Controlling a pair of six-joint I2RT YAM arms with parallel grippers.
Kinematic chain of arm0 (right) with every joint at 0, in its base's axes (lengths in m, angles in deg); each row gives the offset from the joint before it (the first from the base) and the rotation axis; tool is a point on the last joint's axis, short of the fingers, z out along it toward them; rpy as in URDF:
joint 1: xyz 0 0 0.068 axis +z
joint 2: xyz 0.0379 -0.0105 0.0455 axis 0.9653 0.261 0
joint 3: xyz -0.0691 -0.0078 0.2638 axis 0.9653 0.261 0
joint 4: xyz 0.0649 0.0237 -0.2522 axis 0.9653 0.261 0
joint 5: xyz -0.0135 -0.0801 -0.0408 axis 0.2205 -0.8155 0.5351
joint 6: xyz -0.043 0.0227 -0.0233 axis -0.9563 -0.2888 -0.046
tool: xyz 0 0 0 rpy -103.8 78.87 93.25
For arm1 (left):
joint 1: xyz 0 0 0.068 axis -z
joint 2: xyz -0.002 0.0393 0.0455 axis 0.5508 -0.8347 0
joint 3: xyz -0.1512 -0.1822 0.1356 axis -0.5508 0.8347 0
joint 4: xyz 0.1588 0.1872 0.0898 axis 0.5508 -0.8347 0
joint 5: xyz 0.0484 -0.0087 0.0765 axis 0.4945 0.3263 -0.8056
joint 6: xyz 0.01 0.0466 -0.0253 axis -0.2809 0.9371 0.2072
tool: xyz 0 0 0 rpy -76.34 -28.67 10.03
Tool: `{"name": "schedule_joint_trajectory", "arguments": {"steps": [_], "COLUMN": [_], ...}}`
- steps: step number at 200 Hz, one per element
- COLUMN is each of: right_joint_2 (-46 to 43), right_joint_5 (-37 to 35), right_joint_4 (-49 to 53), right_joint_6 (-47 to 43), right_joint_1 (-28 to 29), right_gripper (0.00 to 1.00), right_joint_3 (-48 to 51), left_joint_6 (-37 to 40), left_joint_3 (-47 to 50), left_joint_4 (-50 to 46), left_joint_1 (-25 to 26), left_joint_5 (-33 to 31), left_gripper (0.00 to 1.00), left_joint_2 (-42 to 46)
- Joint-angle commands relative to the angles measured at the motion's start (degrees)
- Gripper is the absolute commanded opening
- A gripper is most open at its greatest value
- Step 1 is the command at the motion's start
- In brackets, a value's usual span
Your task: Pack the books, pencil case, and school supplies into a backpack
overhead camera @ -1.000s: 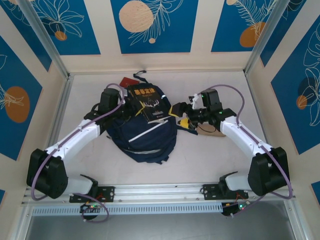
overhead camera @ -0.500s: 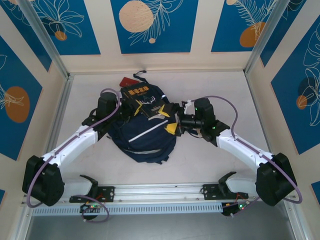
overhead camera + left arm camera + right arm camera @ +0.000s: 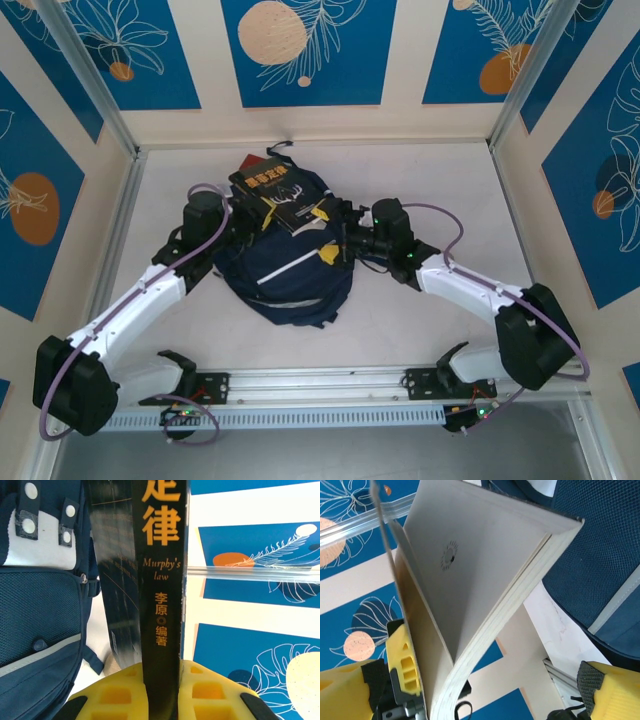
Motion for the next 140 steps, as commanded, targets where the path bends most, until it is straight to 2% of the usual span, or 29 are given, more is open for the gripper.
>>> {"name": "schedule_joint_trajectory", "arguments": {"steps": [1, 27, 49, 65, 98, 140], "right_joint_2": [2.77, 4.38, 4.56, 4.75, 5.39, 8.11], "right_joint_5": [-0.97, -2.87, -5.82, -6.71, -7.32, -6.72], "right_joint_4": [-6.2, -5.55, -6.7, -8.45, -7.32, -11.84], "right_joint_6": [4.21, 6.22, 9.17, 10.62, 12.49, 13.38], "right_joint_1": [0.11, 1.98, 3.03, 3.09, 3.08, 2.68], "right_gripper": [0.99, 0.95, 0.82, 0.78, 0.76, 0.73], "right_joint_3": [-2.8, -3.74, -1.86, -0.55, -0.53, -1.45], "left_joint_6": [-1.73, -2.26, -2.72, -2.68, -2.57, -3.16], "left_joint_3": [0.29, 0.61, 0.81, 0.52, 0.3, 0.51], "left_joint_4": [5.56, 5.92, 6.24, 4.93, 3.72, 3.28], "left_joint_1": [0.58, 0.63, 0.67, 0.74, 0.87, 1.17], "left_joint_5": [-1.33, -1.24, -1.24, -1.23, -0.94, 0.21], "left_gripper": [0.0, 0.0, 0.0, 0.0, 0.0, 0.0], "left_joint_2": [2.1, 1.85, 1.58, 1.4, 0.73, -0.33]}}
